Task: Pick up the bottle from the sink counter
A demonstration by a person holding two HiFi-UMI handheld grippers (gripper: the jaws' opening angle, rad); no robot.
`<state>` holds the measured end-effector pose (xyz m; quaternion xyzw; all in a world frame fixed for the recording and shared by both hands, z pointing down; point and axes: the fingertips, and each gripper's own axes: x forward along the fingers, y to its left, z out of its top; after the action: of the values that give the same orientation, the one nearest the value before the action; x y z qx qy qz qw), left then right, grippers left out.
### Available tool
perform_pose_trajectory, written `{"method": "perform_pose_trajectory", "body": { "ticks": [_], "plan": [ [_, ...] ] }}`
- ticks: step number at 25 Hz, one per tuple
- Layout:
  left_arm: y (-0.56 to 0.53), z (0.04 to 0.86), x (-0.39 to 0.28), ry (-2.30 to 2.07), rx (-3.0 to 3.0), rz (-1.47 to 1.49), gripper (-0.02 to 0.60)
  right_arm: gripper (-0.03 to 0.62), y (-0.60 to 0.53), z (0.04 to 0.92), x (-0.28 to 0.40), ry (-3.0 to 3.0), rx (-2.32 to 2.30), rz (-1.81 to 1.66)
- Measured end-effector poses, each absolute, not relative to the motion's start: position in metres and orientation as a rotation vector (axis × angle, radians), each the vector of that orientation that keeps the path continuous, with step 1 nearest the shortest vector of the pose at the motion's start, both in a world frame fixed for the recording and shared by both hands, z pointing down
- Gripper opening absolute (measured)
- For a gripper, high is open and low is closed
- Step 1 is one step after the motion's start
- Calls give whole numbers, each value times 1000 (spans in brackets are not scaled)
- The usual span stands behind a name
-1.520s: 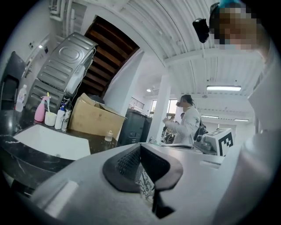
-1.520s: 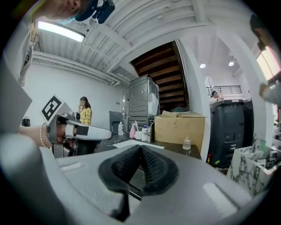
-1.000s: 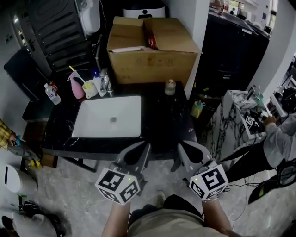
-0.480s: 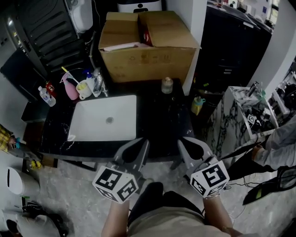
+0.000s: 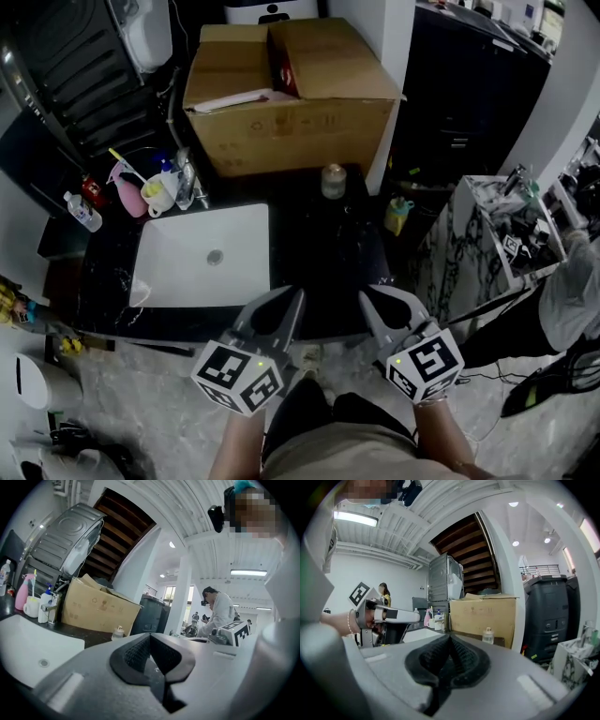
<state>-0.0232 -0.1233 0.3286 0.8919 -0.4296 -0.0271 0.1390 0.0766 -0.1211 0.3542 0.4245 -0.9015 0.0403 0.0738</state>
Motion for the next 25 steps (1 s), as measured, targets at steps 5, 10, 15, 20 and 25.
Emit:
{"method": "perform_pose_trajectory", "body": {
  "ticks": [5,10,15,20,25],
  "plan": [
    [-155,337,-14,-1181,2598,-32,6,3,-158,353,79,-2691,1303,115],
    [-198,339,-23,-1164,2616,18,6,3,-201,351,75,-2666,1331,105],
    [-237,336,-23,-1110,2640,33,6,3,-241,350,70,-2642,1383,125],
    [-271,335,-17,-1046,2668,40,6,3,-271,354,63,-2615,1410,139],
    [-291,341,-18,-1000,2677,59,6,3,-293,360,59,-2582,1453,151]
  ]
}}
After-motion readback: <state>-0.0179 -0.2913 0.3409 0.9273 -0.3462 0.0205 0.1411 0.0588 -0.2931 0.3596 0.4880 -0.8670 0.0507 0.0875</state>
